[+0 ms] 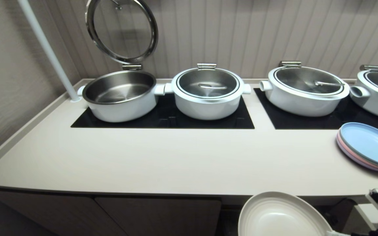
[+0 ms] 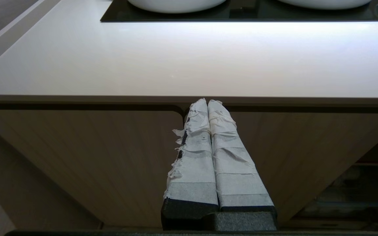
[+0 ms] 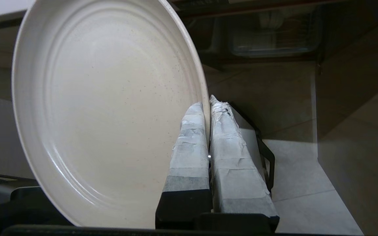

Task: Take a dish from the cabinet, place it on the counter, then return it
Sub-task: Place it on the table

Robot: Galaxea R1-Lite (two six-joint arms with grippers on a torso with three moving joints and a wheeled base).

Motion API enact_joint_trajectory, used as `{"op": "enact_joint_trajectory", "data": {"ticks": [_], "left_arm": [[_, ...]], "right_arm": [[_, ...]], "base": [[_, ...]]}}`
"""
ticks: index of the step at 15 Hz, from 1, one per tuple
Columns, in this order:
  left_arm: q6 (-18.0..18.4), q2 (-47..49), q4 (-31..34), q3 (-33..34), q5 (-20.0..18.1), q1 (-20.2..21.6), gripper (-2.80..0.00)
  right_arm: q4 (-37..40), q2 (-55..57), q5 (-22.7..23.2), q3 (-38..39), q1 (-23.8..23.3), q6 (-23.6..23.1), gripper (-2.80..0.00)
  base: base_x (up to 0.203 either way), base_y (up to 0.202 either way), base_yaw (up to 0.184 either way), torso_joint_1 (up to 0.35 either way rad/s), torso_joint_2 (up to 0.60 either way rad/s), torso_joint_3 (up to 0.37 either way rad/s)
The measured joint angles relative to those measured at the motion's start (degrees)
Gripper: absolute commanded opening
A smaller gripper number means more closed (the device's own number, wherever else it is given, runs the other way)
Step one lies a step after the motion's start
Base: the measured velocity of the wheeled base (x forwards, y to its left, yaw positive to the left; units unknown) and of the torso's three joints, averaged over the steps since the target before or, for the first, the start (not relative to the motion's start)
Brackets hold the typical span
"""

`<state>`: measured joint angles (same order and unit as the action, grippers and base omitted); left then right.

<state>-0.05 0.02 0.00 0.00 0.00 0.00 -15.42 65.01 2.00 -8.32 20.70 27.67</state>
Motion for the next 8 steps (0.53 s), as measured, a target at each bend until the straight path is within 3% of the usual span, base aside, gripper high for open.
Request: {"op": "enact_joint_trajectory", "data": {"ticks": [8], "left_arm": [[-0.02, 0.0, 0.0, 0.0, 0.0, 0.0, -2.8]], "right_arm": [[-2.21, 3.48, -0.46, -2.68, -0.09, 0.49, -2.8]], "base": [[0.0, 0.0, 0.0, 0.0, 0.0, 0.0]]}}
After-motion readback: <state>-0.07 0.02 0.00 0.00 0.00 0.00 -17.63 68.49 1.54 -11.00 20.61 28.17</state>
